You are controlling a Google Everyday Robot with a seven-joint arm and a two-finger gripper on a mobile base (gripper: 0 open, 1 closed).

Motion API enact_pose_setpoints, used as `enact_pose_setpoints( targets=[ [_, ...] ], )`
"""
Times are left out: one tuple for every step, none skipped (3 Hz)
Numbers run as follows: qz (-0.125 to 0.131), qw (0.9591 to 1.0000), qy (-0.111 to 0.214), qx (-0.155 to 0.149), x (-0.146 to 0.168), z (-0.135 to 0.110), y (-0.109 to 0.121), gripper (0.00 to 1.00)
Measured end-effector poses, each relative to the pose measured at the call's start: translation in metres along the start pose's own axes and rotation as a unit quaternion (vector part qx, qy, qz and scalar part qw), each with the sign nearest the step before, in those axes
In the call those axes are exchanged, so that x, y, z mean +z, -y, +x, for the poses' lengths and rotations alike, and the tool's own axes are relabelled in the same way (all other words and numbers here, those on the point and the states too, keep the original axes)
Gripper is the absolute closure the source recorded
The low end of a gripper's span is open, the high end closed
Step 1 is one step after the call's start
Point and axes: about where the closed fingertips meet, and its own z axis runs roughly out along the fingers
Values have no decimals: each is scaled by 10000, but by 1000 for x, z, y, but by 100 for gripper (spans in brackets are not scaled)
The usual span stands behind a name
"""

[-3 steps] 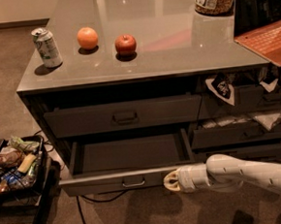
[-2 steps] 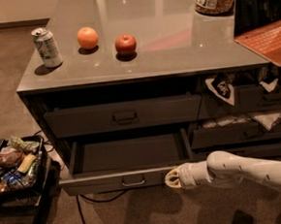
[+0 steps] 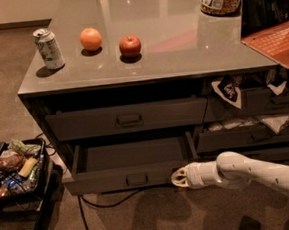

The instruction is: Close middle drawer

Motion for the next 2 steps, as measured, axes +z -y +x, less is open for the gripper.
enact_pose_setpoints(
  targets=[
    [91, 9999, 69, 33, 2, 4, 7, 100],
    [381, 9989, 276, 68, 7, 12, 25, 100]
  ],
)
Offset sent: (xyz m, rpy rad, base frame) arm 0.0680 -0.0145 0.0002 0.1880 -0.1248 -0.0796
